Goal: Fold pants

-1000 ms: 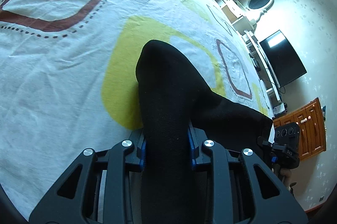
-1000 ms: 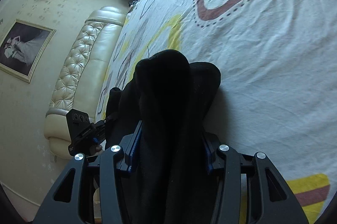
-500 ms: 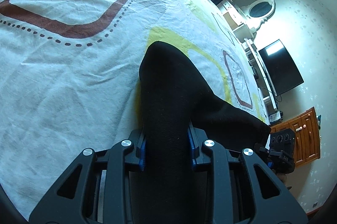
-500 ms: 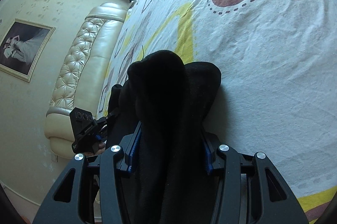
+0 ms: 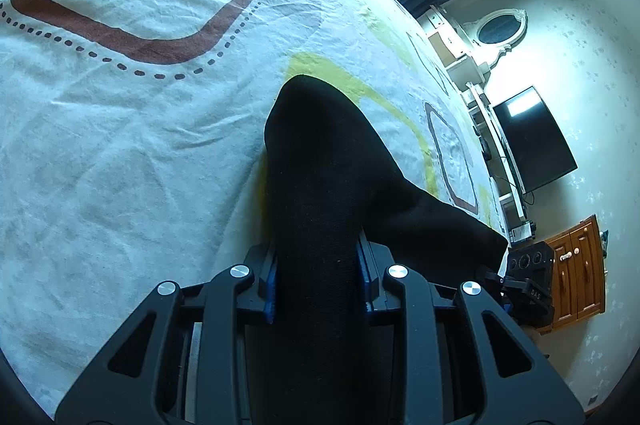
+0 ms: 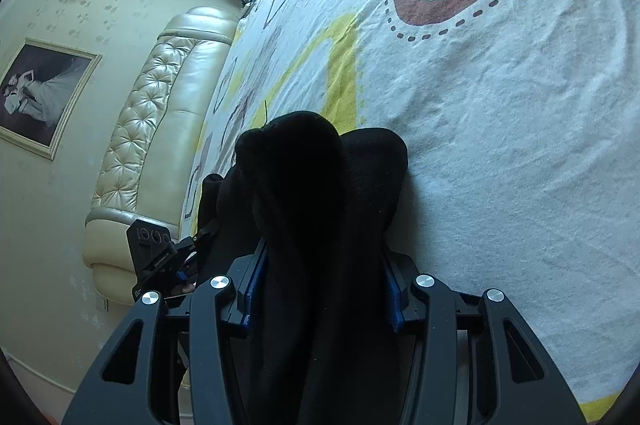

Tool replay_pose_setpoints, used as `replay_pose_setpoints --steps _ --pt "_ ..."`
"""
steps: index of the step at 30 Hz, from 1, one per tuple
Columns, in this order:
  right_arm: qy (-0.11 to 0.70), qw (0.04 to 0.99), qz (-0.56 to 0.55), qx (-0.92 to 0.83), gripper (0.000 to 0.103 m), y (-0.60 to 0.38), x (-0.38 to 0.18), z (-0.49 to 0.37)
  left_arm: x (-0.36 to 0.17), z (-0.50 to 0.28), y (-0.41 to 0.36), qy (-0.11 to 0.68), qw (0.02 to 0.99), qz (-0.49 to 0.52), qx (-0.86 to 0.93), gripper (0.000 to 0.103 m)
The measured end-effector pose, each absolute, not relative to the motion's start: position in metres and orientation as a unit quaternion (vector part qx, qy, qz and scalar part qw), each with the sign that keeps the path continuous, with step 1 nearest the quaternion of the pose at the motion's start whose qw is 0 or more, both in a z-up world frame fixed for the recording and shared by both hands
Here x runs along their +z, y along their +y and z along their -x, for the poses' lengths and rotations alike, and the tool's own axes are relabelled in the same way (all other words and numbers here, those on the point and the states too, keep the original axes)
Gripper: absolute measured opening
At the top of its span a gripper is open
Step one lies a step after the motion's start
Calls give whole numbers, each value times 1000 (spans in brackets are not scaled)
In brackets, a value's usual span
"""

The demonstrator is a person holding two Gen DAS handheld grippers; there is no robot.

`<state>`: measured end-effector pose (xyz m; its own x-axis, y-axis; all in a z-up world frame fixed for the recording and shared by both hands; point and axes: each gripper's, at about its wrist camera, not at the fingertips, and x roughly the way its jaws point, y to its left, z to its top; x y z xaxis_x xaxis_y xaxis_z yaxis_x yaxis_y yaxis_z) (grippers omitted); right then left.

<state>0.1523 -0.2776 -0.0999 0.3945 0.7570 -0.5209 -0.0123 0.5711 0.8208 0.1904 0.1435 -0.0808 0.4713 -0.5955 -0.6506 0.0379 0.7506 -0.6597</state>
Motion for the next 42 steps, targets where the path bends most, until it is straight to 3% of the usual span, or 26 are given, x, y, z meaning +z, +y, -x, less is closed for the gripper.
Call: replay_pose_setpoints --steps 4,5,8,11,14,25,26,27,29,35,42 --pt "497 721 -409 256 56 -287 -101 -148 -76 -187 147 482 797 304 -197 40" --pt "497 715 -419 255 62 -292 -101 -144 -75 -184 148 484 795 305 -199 48" --pt "497 707 -435 253 69 -304 -97 -127 -68 -163 159 481 789 317 -214 68" --pt "504 705 -431 251 72 -312 -96 -105 -65 -138 171 482 785 325 -215 77" --pt "508 695 -440 254 72 -315 -99 -82 -70 -113 177 496 772 333 -216 80" --pt "507 718 -409 248 73 -287 -92 -62 -84 -86 160 515 757 348 -203 80" --pt "508 726 -394 244 61 -285 -91 -63 -84 -86 159 516 760 345 -194 76" --pt "514 731 -381 237 58 -283 -91 -63 -85 -86 158 520 763 337 -182 72" --pt "517 731 -380 232 49 -284 -93 -64 -84 -85 153 523 765 331 -178 53" --pt "507 730 -391 238 40 -291 -85 -63 -75 -82 147 521 770 333 -155 40" --pt "507 728 -393 241 38 -297 -88 -60 -76 -79 151 522 762 349 -157 35"
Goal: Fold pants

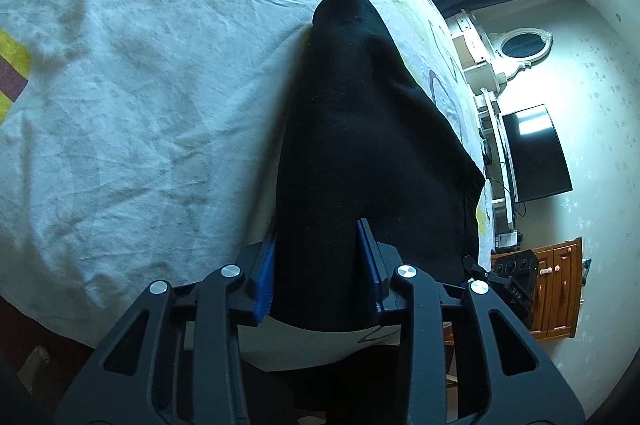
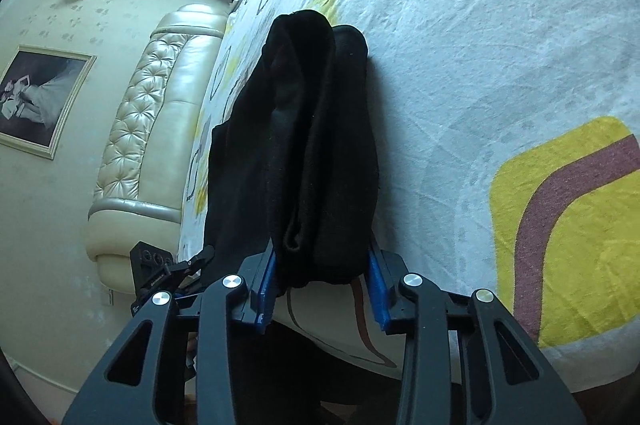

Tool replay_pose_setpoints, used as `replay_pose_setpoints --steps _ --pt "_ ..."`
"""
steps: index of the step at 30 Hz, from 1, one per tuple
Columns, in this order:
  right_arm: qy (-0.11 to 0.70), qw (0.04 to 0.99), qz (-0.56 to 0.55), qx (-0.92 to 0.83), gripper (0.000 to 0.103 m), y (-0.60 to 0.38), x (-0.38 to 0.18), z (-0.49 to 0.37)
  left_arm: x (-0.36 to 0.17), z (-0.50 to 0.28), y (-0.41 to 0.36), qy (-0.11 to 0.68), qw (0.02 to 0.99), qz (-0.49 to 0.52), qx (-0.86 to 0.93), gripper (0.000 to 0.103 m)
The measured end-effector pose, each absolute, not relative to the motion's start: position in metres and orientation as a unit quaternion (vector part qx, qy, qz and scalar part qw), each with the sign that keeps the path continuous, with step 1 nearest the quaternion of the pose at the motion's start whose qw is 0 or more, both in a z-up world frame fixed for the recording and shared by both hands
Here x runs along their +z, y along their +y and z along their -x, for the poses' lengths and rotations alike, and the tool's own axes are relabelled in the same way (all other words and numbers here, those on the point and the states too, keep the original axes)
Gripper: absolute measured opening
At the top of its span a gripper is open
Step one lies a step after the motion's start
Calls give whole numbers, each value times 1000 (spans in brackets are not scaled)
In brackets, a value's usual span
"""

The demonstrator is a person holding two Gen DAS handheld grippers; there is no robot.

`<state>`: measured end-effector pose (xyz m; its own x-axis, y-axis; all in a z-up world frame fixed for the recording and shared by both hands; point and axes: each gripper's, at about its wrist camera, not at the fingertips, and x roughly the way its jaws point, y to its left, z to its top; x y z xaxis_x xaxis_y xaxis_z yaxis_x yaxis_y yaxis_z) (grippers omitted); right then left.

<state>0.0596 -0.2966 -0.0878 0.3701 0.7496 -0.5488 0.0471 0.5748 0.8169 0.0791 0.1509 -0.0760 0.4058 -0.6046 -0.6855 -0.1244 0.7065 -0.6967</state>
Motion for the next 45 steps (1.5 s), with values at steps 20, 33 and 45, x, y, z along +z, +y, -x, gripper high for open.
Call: replay_pose_setpoints --steps 20,33,45 --pt "504 729 -393 246 38 -298 -88 -59 -71 -76 144 522 776 321 -151 35" --pt "509 724 -396 245 38 -299 -93 -58 -71 -78 144 528 775 311 -152 35" --pt "514 717 -402 244 39 -303 -103 -61 -75 -84 142 533 779 296 -149 39"
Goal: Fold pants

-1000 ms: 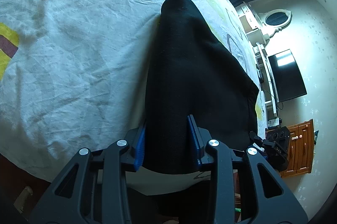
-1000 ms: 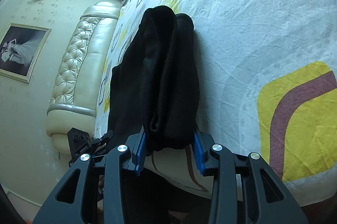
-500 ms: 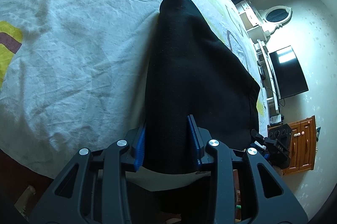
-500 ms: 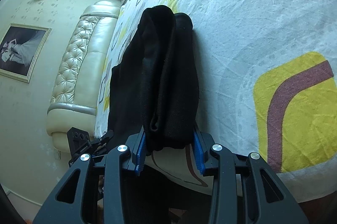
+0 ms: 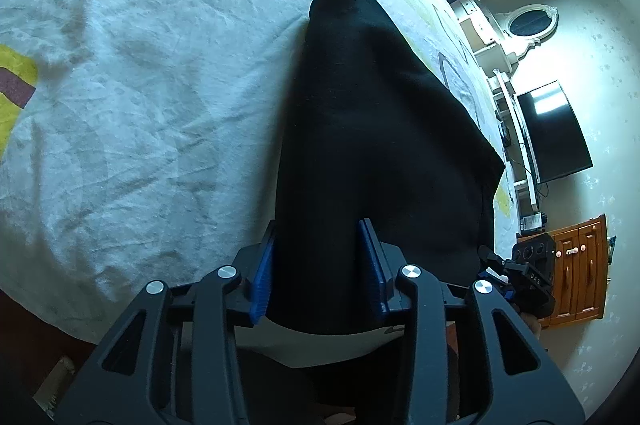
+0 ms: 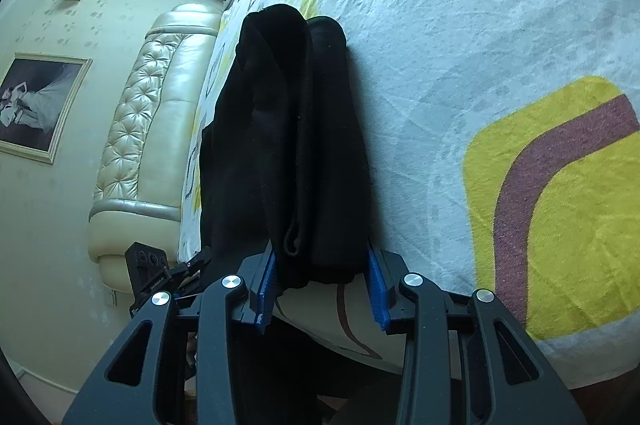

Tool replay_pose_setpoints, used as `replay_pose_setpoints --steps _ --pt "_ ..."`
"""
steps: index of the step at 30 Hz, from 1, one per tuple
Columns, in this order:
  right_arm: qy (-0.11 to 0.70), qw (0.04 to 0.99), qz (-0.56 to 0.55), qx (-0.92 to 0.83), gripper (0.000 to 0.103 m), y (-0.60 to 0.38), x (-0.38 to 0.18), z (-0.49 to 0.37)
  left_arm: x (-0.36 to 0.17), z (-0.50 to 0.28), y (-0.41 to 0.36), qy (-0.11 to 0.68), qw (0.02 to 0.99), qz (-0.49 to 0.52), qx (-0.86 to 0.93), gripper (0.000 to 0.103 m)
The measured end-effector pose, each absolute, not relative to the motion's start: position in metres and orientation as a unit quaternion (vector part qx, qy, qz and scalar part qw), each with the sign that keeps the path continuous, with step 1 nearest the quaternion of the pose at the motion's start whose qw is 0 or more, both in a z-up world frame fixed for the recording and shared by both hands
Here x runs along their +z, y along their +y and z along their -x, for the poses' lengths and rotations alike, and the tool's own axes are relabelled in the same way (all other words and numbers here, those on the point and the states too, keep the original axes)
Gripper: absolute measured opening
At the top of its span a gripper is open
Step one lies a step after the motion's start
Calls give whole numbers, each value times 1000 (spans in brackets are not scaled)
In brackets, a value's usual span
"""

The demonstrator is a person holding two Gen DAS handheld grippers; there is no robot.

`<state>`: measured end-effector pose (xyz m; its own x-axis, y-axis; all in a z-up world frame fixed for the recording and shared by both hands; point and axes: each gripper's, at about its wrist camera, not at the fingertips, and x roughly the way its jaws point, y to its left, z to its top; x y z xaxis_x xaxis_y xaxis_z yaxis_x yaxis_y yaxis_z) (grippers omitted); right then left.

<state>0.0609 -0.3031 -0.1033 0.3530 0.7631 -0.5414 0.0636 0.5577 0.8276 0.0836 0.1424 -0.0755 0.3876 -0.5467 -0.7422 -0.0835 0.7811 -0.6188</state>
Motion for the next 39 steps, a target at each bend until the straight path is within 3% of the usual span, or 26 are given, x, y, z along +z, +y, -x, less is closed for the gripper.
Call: replay_pose_setpoints --steps 10,15,16,21,23,25,26,37,39 --pt "511 714 -410 249 39 -306 -107 -60 -76 -83 140 532 785 282 -147 46" --pt "507 710 -416 255 40 -310 -109 -59 -65 -82 133 525 804 239 -144 60" --pt "506 708 -420 258 41 -311 -110 -59 -63 -81 132 524 808 229 -142 66" --pt "513 712 -402 261 53 -311 -100 -58 -51 -81 133 518 806 246 -150 67" --pt "511 734 -367 253 64 -312 -88 -59 -41 -84 136 504 812 251 -156 67" --pt "502 757 -343 241 67 -316 -77 -63 -33 -92 139 488 823 243 -158 73" --pt "496 760 -345 239 68 -319 -76 -68 -31 -101 142 482 830 234 -155 77" --pt "454 724 -453 255 72 -316 -103 -166 -65 -218 143 508 812 240 -160 77" --pt "454 729 -441 260 59 -311 -104 -176 -71 -231 141 513 809 240 -158 77"
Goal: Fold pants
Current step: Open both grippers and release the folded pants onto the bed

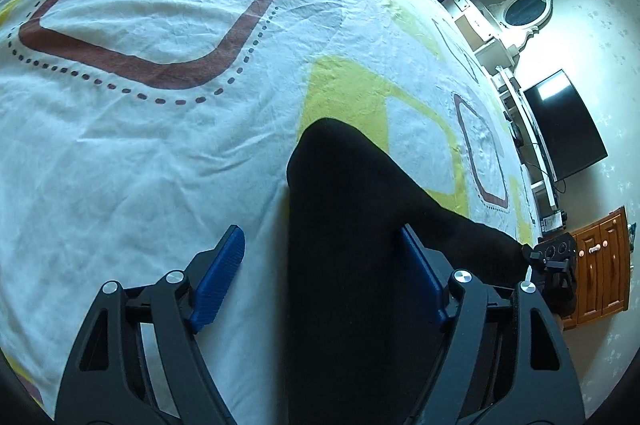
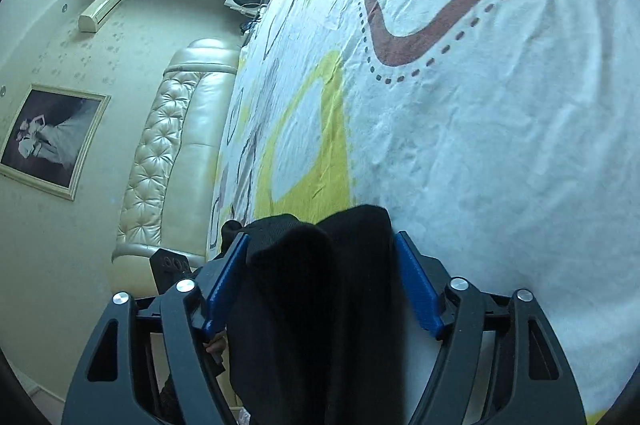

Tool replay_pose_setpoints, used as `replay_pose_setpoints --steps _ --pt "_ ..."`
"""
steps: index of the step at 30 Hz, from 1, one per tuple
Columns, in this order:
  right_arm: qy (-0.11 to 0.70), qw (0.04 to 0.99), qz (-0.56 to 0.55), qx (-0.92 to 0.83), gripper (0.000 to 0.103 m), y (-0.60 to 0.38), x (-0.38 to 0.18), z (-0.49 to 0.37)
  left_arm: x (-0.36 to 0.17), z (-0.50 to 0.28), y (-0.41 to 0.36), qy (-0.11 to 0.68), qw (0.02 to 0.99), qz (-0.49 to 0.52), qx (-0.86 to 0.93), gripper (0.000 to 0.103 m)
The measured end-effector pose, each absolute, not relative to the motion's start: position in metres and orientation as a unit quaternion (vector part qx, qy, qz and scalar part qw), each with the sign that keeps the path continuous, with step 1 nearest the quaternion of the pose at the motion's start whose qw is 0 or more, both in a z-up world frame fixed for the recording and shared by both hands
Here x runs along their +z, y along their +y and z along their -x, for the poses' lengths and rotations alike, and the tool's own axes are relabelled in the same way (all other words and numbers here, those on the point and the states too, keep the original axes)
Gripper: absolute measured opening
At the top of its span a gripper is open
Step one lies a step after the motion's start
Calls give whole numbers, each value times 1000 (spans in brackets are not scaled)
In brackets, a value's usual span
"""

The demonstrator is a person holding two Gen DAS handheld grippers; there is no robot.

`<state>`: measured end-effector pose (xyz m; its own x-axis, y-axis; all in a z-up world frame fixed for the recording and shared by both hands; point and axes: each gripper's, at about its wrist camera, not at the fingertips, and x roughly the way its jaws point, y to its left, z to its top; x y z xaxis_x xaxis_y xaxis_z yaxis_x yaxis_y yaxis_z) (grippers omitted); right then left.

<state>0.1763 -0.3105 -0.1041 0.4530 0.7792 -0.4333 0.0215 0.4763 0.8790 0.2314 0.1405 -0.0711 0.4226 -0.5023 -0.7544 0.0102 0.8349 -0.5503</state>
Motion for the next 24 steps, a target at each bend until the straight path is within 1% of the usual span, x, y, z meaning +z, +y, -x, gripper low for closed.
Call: replay_pose_setpoints --steps 1,2,5,7,15,18,22,23,24 --pt "464 738 -421 250 52 -310 -105 -180 -73 -235 139 512 812 233 -156 77" --pt "470 737 -421 243 48 -310 -108 -183 -73 -238 134 509 820 212 -154 75" --pt "473 722 -442 245 40 -321 -117 -186 -74 -241 118 505 839 142 -143 71" --pt "473 719 -444 248 36 -325 -121 -184 -75 -241 116 500 844 131 -140 70" --pt "468 721 -446 247 36 -325 -121 -186 -77 -238 118 486 853 125 -142 68" --pt "461 721 -453 250 38 -327 -121 -184 -75 -235 119 478 857 127 -145 71" --pt "450 707 -482 257 45 -336 -122 -177 -72 -227 128 468 857 156 -148 83" --pt "447 702 -492 255 46 -341 -124 -174 -71 -225 129 468 858 158 -143 88" --pt "444 697 -504 252 46 -346 -125 -171 -70 -222 130 468 859 157 -137 91"
